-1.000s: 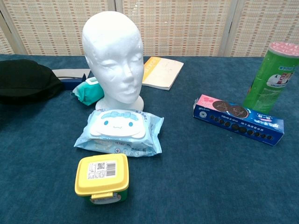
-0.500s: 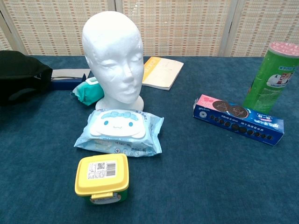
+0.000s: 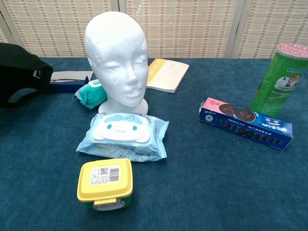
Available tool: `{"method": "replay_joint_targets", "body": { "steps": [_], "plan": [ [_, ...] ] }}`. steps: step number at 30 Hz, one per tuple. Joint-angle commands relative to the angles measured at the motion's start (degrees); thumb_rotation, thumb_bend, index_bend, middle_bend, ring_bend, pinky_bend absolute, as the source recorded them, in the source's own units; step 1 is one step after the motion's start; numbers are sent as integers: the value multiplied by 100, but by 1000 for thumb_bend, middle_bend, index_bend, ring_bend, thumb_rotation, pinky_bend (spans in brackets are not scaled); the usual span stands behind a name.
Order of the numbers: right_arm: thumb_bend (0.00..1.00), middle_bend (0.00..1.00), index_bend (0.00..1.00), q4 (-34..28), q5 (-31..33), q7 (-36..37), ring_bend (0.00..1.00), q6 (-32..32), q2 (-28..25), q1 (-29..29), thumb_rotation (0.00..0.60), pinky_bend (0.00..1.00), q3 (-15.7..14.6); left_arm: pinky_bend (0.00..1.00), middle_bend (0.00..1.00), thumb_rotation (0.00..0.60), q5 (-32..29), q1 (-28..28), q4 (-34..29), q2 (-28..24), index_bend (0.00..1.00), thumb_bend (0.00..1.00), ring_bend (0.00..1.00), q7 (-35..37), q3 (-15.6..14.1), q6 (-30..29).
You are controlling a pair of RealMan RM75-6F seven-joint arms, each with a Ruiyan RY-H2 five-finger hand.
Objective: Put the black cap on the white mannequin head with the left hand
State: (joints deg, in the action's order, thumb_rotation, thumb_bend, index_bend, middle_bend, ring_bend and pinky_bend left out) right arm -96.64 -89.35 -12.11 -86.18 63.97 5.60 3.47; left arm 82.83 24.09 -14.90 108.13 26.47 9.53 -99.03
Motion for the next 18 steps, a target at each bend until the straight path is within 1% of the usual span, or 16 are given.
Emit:
{"method": "replay_joint_targets", "body": {
  "steps": [1,9,18],
  "plan": [
    [0,167,212,-5,-4,4,73,0,-6,-1,600,231,-3,441,563,600,64,45,-51,-126,703,483,338,-73,-20,-218],
    [0,167,212,5,-33,42,73,-34,-14,-16,600,231,-8,441,563,600,196,227,-369,-457,703,483,338,-380,-35,-613],
    [0,167,212,4,-46,82,73,-56,-32,-26,600,231,-7,444,563,600,339,561,-998,-865,703,483,338,-866,7,-775]
  ]
}}
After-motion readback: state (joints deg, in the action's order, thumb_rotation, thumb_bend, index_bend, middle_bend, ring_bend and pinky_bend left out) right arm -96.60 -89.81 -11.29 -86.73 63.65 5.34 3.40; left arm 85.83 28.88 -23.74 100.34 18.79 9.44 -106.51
